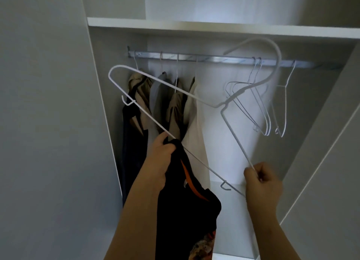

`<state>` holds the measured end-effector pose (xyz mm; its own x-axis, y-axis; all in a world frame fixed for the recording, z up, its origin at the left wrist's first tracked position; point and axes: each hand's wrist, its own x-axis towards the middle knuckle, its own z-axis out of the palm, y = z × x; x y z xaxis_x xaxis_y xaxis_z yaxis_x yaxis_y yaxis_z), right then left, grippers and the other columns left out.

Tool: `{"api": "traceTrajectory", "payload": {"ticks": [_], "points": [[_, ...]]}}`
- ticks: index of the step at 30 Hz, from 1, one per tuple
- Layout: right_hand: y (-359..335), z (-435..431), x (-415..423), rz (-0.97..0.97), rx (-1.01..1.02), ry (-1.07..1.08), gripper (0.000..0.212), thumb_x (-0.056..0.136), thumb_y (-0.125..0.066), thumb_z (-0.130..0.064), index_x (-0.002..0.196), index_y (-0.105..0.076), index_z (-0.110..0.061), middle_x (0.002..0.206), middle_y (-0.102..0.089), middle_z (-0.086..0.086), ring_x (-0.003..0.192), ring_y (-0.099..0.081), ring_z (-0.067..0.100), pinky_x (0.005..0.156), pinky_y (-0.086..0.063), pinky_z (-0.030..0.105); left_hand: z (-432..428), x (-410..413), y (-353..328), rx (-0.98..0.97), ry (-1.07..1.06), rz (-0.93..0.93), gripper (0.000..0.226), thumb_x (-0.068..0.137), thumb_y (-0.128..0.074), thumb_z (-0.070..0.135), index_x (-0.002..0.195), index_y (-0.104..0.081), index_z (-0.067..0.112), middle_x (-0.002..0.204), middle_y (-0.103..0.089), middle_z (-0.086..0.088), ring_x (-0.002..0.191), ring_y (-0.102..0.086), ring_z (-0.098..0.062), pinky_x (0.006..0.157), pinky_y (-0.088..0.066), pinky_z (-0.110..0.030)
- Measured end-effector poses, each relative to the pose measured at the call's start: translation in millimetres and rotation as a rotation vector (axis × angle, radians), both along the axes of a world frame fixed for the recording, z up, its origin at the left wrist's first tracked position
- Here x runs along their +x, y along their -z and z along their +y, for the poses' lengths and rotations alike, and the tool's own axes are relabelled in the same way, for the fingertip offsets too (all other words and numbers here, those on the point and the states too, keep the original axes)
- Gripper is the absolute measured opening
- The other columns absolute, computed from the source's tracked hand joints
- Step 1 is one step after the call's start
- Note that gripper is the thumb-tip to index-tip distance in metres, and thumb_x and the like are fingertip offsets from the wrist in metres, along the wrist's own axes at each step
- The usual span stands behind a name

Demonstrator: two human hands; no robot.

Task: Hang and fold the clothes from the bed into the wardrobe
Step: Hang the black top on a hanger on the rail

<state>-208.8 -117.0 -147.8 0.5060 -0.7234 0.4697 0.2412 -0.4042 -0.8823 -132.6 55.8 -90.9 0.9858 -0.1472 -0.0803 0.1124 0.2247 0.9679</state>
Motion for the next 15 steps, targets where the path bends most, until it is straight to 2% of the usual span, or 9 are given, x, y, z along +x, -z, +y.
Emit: {"api": "traceTrajectory", "payload": {"ticks": [2,4,7,10,13,15], "points": [[3,-4,-8,0.053,-0.012,0.047,0.040,0.077,-0.054,-0.001,0.049,-0.033,-0.021,0.043,-0.029,-0.008,0.043,-0.028,0.005,0.047,-0.027,0.023,-4,-6,-1,0.013,-0.043,0.026,0.025,0.091,-0.042,0.000,0.106,-0.059,0.010,0.077,-0.060,-0.008,0.064,-0.057,-0.018,0.047,-0.049,-0.019],[5,-11,-12,0.155,-0.026,0.078,0.039,0.079,-0.053,-0.007,0.050,-0.029,-0.020,0.046,-0.027,-0.005,0.046,-0.025,0.010,0.048,-0.023,0.025,-7,-13,-1,0.060,-0.052,0.036,0.025,0.092,-0.042,0.003,0.092,-0.062,0.018,0.077,-0.058,-0.009,0.065,-0.056,-0.019,0.052,-0.049,-0.024],[5,-17,-13,0.310,-0.021,-0.057,0.031,0.082,-0.057,-0.008,0.057,-0.039,-0.013,0.053,-0.041,0.002,0.051,-0.038,0.015,0.051,-0.031,0.027,-12,-25,0,0.099,-0.041,0.049,0.026,0.093,-0.043,0.004,0.086,-0.063,0.020,0.079,-0.059,-0.010,0.069,-0.056,-0.021,0.058,-0.048,-0.028],[0,-13,-14,0.294,0.121,-0.263,0.017,0.084,-0.060,-0.009,0.069,-0.052,-0.015,0.064,-0.055,0.004,0.061,-0.054,0.015,0.061,-0.042,0.028,-15,-36,4,0.164,-0.031,0.051,0.028,0.093,-0.042,0.003,0.083,-0.063,0.018,0.074,-0.058,-0.009,0.064,-0.055,-0.019,0.051,-0.048,-0.023],[-8,-11,-14,0.242,0.203,-0.373,0.014,0.086,-0.059,-0.009,0.082,-0.057,-0.022,0.069,-0.057,0.003,0.064,-0.056,0.013,0.064,-0.047,0.028,-15,-41,9,0.222,-0.038,0.069,0.030,0.092,-0.042,-0.001,0.076,-0.062,0.015,0.073,-0.058,-0.008,0.063,-0.054,-0.018,0.043,-0.046,-0.013],[-11,-13,-16,0.203,0.265,-0.441,0.014,0.088,-0.058,-0.008,0.085,-0.059,-0.022,0.067,-0.058,0.002,0.061,-0.055,0.011,0.062,-0.049,0.026,-14,-43,14,0.252,-0.048,0.092,0.032,0.091,-0.041,-0.003,0.073,-0.060,0.015,0.072,-0.057,-0.009,0.063,-0.053,-0.019,0.045,-0.046,-0.013]]}}
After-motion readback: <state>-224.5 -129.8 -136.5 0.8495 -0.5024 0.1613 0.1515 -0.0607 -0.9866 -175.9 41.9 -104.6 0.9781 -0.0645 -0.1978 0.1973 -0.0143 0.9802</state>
